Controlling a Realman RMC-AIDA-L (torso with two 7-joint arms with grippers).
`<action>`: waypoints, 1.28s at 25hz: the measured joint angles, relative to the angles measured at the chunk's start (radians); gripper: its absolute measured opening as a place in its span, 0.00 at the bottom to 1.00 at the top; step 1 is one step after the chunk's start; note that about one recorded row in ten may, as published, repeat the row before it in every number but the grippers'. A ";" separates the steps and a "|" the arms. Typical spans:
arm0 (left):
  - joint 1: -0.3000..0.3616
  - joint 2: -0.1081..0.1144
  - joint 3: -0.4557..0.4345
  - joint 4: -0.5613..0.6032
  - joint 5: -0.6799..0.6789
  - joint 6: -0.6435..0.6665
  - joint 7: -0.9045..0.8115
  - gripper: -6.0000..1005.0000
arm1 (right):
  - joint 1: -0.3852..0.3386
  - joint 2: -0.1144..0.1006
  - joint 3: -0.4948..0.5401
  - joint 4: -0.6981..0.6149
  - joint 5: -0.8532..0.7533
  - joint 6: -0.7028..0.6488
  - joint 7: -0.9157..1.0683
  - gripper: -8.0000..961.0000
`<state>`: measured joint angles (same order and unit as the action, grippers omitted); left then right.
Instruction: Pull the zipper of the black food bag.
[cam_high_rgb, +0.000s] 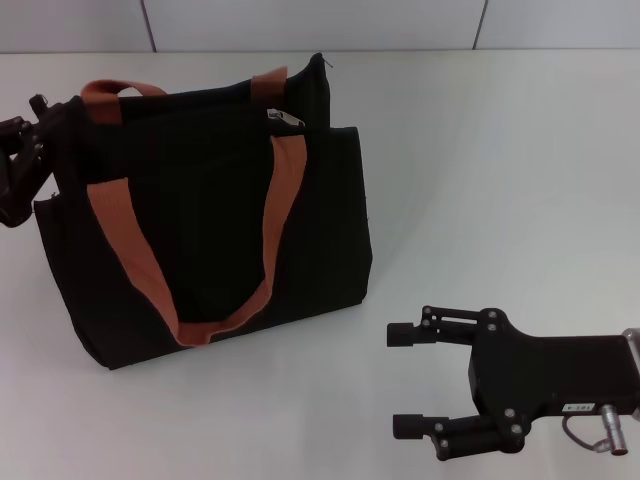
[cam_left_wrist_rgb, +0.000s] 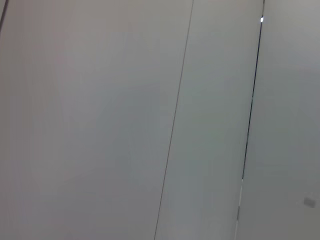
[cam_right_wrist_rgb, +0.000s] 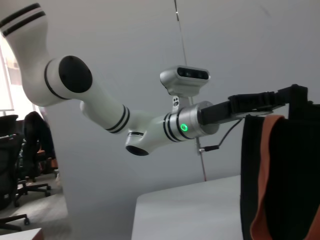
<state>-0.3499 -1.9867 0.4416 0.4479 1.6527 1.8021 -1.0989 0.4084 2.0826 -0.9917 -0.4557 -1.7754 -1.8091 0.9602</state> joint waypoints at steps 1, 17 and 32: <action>0.002 0.001 -0.001 0.000 0.000 0.000 -0.011 0.06 | 0.000 0.000 0.001 0.011 0.000 0.008 -0.010 0.84; 0.064 0.145 0.005 0.158 0.107 0.126 -0.272 0.33 | 0.014 0.001 -0.007 0.027 -0.002 0.058 -0.018 0.84; 0.059 -0.032 0.213 0.120 0.070 0.212 0.065 0.83 | 0.036 0.000 0.000 0.068 0.004 0.108 -0.074 0.84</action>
<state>-0.2904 -2.0184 0.6550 0.5679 1.7224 2.0141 -1.0342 0.4448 2.0830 -0.9915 -0.3876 -1.7712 -1.7008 0.8866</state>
